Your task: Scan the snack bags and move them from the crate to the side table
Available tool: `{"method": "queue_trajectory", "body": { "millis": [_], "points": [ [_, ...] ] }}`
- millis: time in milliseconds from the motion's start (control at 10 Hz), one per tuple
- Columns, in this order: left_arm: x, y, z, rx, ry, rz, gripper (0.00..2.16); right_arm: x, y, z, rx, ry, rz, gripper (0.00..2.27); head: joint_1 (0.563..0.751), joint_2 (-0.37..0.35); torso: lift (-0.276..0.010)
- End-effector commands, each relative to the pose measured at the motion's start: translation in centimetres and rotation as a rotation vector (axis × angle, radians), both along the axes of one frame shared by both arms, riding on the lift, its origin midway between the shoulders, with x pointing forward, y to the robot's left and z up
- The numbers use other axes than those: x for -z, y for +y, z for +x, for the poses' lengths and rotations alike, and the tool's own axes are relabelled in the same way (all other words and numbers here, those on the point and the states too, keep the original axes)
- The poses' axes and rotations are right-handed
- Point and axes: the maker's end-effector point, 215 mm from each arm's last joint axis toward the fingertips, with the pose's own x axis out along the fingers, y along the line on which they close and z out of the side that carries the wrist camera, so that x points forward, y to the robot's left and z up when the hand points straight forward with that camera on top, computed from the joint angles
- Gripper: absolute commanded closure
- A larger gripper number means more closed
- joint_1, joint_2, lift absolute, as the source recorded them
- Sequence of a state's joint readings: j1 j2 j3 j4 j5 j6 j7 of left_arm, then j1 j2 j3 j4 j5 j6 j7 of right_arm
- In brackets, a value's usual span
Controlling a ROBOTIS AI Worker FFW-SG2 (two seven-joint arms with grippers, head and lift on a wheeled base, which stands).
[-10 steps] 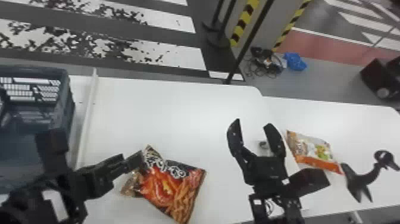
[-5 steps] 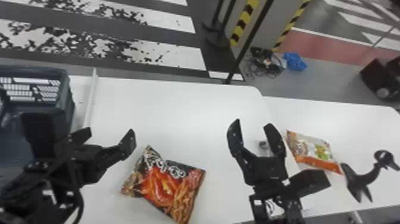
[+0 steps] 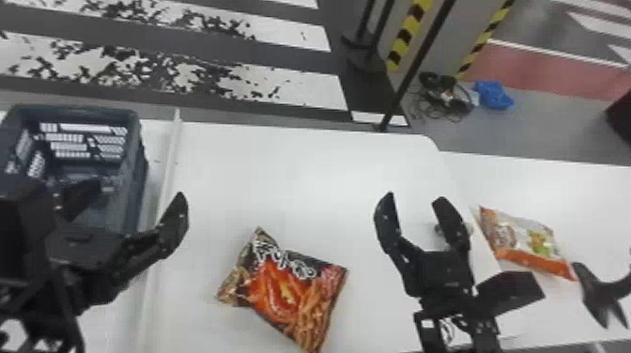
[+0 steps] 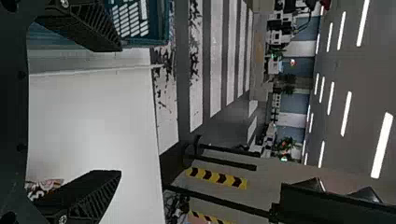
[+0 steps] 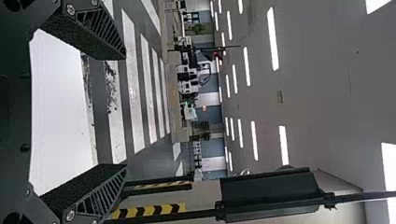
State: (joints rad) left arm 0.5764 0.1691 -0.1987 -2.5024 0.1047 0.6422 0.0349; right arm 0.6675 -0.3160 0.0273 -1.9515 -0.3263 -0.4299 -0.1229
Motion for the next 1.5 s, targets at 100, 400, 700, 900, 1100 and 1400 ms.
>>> {"method": "queue_trajectory", "body": {
  "millis": [100,400,700,900,1100,1400],
  "points": [
    [-1.5,6.0,-0.7,-0.078,-0.06,0.056,0.06,1.6,1.0,-0.3,-0.057,0.027,-0.012,0.11,0.695,-0.224,-0.087],
    [-0.8,11.6,0.1,-0.154,-0.135,0.065,0.06,3.6,5.2,-1.3,-0.186,0.054,-0.053,0.11,0.695,-0.088,-0.087],
    [0.0,14.8,-0.3,-0.167,-0.169,0.037,0.06,10.4,8.7,-3.6,-0.284,0.243,-0.152,0.09,0.695,0.031,-0.087],
    [0.4,16.7,-0.5,-0.181,-0.158,0.016,0.05,14.5,9.4,-5.6,-0.311,0.396,-0.185,0.1,0.695,0.105,-0.087],
    [1.1,17.4,-0.7,-0.192,-0.144,0.003,0.05,16.3,10.8,-7.8,-0.346,0.526,-0.22,0.11,0.695,0.153,-0.087],
    [1.3,17.2,-0.8,-0.187,-0.138,-0.019,0.05,17.9,15.1,-11.5,-0.422,0.643,-0.344,0.11,0.695,0.229,-0.087]
  ]
}}
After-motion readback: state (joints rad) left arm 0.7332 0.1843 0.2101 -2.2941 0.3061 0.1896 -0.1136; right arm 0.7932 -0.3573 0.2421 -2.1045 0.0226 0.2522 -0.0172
